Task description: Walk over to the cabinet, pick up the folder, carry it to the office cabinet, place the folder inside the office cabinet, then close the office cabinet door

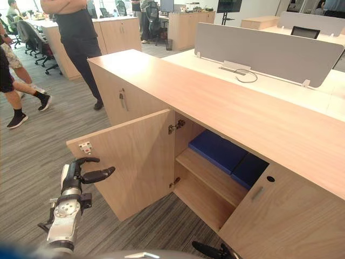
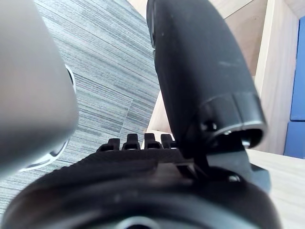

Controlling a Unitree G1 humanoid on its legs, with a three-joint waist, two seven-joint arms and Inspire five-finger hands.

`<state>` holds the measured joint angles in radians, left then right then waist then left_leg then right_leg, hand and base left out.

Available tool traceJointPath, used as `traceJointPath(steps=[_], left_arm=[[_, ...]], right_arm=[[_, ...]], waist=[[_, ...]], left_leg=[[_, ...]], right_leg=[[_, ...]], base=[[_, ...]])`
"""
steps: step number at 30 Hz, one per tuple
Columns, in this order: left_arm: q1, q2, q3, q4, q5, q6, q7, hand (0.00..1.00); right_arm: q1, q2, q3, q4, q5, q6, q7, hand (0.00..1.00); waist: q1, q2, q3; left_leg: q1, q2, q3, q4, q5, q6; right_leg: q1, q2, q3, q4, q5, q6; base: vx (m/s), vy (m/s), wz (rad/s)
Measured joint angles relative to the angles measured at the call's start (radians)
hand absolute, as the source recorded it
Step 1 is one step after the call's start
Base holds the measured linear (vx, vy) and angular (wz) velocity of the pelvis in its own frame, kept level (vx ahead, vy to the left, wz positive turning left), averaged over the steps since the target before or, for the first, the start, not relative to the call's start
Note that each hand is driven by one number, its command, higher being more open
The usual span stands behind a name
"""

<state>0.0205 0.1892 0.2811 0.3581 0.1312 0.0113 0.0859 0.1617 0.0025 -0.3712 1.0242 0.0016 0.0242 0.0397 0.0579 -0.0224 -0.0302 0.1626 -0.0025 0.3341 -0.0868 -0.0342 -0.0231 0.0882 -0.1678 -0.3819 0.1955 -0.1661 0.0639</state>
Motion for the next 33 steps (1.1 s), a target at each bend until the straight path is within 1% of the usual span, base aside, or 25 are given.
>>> traceJointPath(steps=[2,4,6,8,10,13,14,15,17,18,19,20,21,22,23,24,25,26,27,28,29,30,31,32,33], left_arm=[[0.001,0.007,-0.021,0.000,0.001,0.000,0.003,1.00],[0.007,0.031,-0.087,-0.006,0.011,0.001,0.027,1.00],[0.041,0.074,-0.166,-0.038,0.044,0.001,0.030,1.00],[0.058,0.096,-0.243,-0.075,0.073,0.012,0.032,1.00],[0.075,0.133,-0.339,-0.116,0.144,0.026,0.037,1.00],[0.076,0.242,-0.507,-0.177,0.198,0.073,0.037,1.00],[0.074,0.302,-0.580,-0.194,0.211,0.074,0.037,1.00],[0.074,0.337,-0.617,-0.209,0.215,0.075,0.036,1.00],[0.043,0.469,-0.786,-0.258,0.214,0.075,0.027,1.00],[0.010,0.520,-0.860,-0.269,0.214,0.075,0.006,1.00],[-0.034,0.580,-0.949,-0.290,0.214,0.075,-0.035,1.00],[-0.114,0.655,-1.087,-0.336,0.216,0.073,-0.108,1.00],[-0.150,0.685,-1.142,-0.367,0.216,0.069,-0.146,1.00],[-0.209,0.728,-1.229,-0.435,0.228,0.028,-0.223,1.00],[-0.224,0.743,-1.256,-0.473,0.235,-0.005,-0.256,1.00],[-0.293,0.762,-1.310,-0.560,0.239,-0.075,-0.293,1.00],[-0.307,0.700,-1.343,-0.565,0.249,-0.104,-0.294,1.00],[-0.332,0.641,-1.397,-0.577,0.255,-0.180,-0.327,1.00],[-0.352,0.594,-1.467,-0.644,0.255,-0.294,-0.347,1.00],[-0.362,0.561,-1.504,-0.708,0.274,-0.361,-0.350,1.00],[-0.429,0.558,-1.486,-0.694,0.336,-0.402,-0.365,1.00],[-0.436,0.579,-1.490,-0.694,0.315,-0.423,-0.363,1.00],[-0.438,0.594,-1.496,-0.695,0.310,-0.439,-0.363,1.00],[-0.444,0.604,-1.504,-0.697,0.310,-0.467,-0.367,1.00],[-0.448,0.602,-1.503,-0.697,0.310,-0.470,-0.368,1.00]], right_arm=[[-0.001,0.000,0.000,0.000,0.000,0.000,0.000,1.00],[-0.001,0.001,0.001,0.000,0.000,-0.001,0.000,1.00],[0.001,0.001,0.003,0.004,0.000,-0.001,0.000,1.00],[0.010,-0.002,0.003,0.006,0.000,-0.009,0.000,1.00],[0.012,-0.010,0.005,0.013,0.000,-0.010,0.001,1.00],[0.024,-0.021,0.017,0.011,0.001,-0.022,0.001,1.00],[0.028,-0.029,0.018,0.009,0.001,-0.031,0.003,1.00],[0.030,-0.035,0.020,0.010,0.000,-0.034,0.003,1.00],[0.038,-0.060,0.017,0.011,-0.002,-0.040,0.004,1.00],[0.041,-0.074,0.017,0.011,-0.006,-0.042,0.004,1.00],[0.044,-0.083,0.017,0.011,-0.029,-0.046,0.005,1.00],[0.048,-0.100,0.019,0.012,-0.068,-0.049,0.005,1.00],[0.050,-0.106,0.021,0.013,-0.091,-0.050,0.005,1.00],[0.049,-0.109,0.025,0.014,-0.127,-0.051,0.005,1.00],[0.048,-0.098,0.038,0.020,-0.137,-0.050,0.005,1.00],[0.035,-0.071,0.029,0.004,-0.132,-0.063,0.005,1.00],[0.017,-0.076,0.040,0.007,-0.142,-0.064,0.010,1.00],[0.017,-0.090,0.063,0.001,-0.170,-0.064,0.019,1.00],[0.013,-0.095,0.089,0.001,-0.202,-0.068,0.032,1.00],[0.005,-0.088,0.088,0.008,-0.208,-0.070,0.037,1.00],[-0.012,-0.086,0.077,0.024,-0.219,-0.072,0.038,1.00],[-0.020,-0.088,0.060,0.043,-0.218,-0.076,0.040,1.00],[-0.023,-0.088,0.044,0.049,-0.218,-0.080,0.042,1.00],[-0.036,-0.099,0.014,0.071,-0.223,-0.085,0.043,1.00],[-0.041,-0.101,-0.001,0.086,-0.237,-0.084,0.044,1.00]], waist=[[0.001,-0.003,0.003],[0.009,-0.004,0.008],[0.021,-0.004,0.010],[0.044,-0.004,0.010],[0.060,-0.005,0.014],[0.077,0.001,0.016],[0.080,0.009,0.016],[0.081,0.016,0.018],[0.083,0.037,0.018],[0.083,0.041,0.018],[0.082,0.057,0.020],[0.078,0.063,0.019],[0.071,0.072,0.020],[0.046,0.064,0.015],[0.025,0.031,0.009],[-0.014,-0.006,0.020],[-0.026,-0.010,0.031],[-0.027,0.011,0.020],[-0.031,0.021,0.013],[-0.045,0.024,0.012],[-0.073,0.016,0.016],[-0.088,0.027,0.013],[-0.094,0.034,0.013],[-0.103,0.051,0.021],[-0.110,0.053,0.023]], left_leg=[[0.002,-0.001,-0.002,0.000,0.001,-0.001],[0.004,-0.003,-0.010,0.001,0.002,-0.004],[0.003,-0.004,-0.017,0.001,0.002,-0.004],[-0.002,-0.008,-0.019,0.008,-0.008,-0.003],[-0.018,-0.013,-0.024,0.042,-0.025,0.021],[-0.047,-0.025,-0.026,0.096,-0.051,0.053],[-0.056,-0.028,-0.026,0.108,-0.057,0.063],[-0.061,-0.031,-0.025,0.111,-0.060,0.068],[-0.072,-0.043,-0.018,0.116,-0.062,0.089],[-0.076,-0.045,-0.014,0.119,-0.062,0.092],[-0.078,-0.048,-0.002,0.120,-0.062,0.094],[-0.080,-0.053,0.014,0.120,-0.064,0.098],[-0.083,-0.057,0.021,0.120,-0.067,0.099],[-0.088,-0.059,0.071,0.125,-0.101,0.058],[-0.113,-0.058,0.117,0.195,-0.133,0.076],[-0.175,-0.026,0.110,0.357,-0.197,0.131],[-0.155,-0.031,0.166,0.347,-0.202,0.145],[-0.131,-0.017,0.209,0.314,-0.205,0.137],[-0.101,-0.006,0.276,0.268,-0.199,0.126],[-0.083,-0.002,0.320,0.242,-0.193,0.117],[-0.077,0.006,0.389,0.212,-0.176,0.121],[-0.080,0.017,0.425,0.207,-0.171,0.120],[-0.079,0.022,0.447,0.204,-0.167,0.118],[-0.080,0.028,0.477,0.201,-0.165,0.117],[-0.081,0.028,0.485,0.203,-0.165,0.117]], right_leg=[[0.001,-0.001,-0.002,0.000,0.001,0.001],[0.003,-0.005,-0.010,0.003,0.002,0.001],[0.000,-0.010,-0.017,0.012,0.006,0.004],[0.001,-0.016,-0.014,0.018,0.013,0.005],[0.000,-0.032,-0.014,0.033,0.020,0.013],[-0.012,-0.061,-0.016,0.063,0.035,0.039],[-0.020,-0.069,-0.016,0.071,0.049,0.060],[-0.024,-0.074,-0.015,0.075,0.056,0.071],[-0.045,-0.084,0.011,0.078,0.074,0.105],[-0.062,-0.082,0.018,0.084,0.077,0.114],[-0.088,-0.082,0.028,0.098,0.078,0.116],[-0.125,-0.082,0.035,0.118,0.078,0.116],[-0.147,-0.081,0.035,0.126,0.079,0.115],[-0.192,-0.079,0.035,0.120,0.096,0.091],[-0.226,-0.109,0.039,0.111,0.115,0.063],[-0.298,-0.153,0.032,0.143,0.189,0.062],[-0.308,-0.167,0.034,0.147,0.224,0.037],[-0.297,-0.157,-0.039,0.111,0.245,0.030],[-0.284,-0.157,-0.158,0.104,0.224,-0.003],[-0.277,-0.165,-0.224,0.120,0.210,-0.025],[-0.275,-0.188,-0.297,0.179,0.182,-0.066],[-0.272,-0.203,-0.334,0.219,0.168,-0.085],[-0.264,-0.218,-0.360,0.248,0.160,-0.092],[-0.220,-0.253,-0.405,0.288,0.153,-0.098],[-0.197,-0.265,-0.417,0.292,0.153,-0.098]], base=[[-0.01,0.011,0.06],[-0.01,0.014,0.12],[-0.02,0.025,0.17],[-0.02,0.038,0.21],[-0.03,0.060,0.27],[-0.05,0.099,0.18],[-0.05,0.131,0.08],[-0.06,0.167,0.09],[-0.06,0.163,0.10],[-0.10,0.183,0.11],[-0.15,0.188,0.06],[-0.19,0.189,-0.02],[-0.23,0.194,-0.12],[-0.20,0.163,-0.13],[-0.18,0.151,0.00],[-0.13,0.103,-0.36],[-0.09,0.103,-0.84],[0.00,0.213,-1.70],[0.07,0.227,-1.78],[0.10,0.260,-1.99],[0.04,0.187,-1.64],[0.03,0.171,-1.37],[0.06,0.159,-1.10],[0.07,0.108,-0.77],[0.06,0.085,-0.64]])
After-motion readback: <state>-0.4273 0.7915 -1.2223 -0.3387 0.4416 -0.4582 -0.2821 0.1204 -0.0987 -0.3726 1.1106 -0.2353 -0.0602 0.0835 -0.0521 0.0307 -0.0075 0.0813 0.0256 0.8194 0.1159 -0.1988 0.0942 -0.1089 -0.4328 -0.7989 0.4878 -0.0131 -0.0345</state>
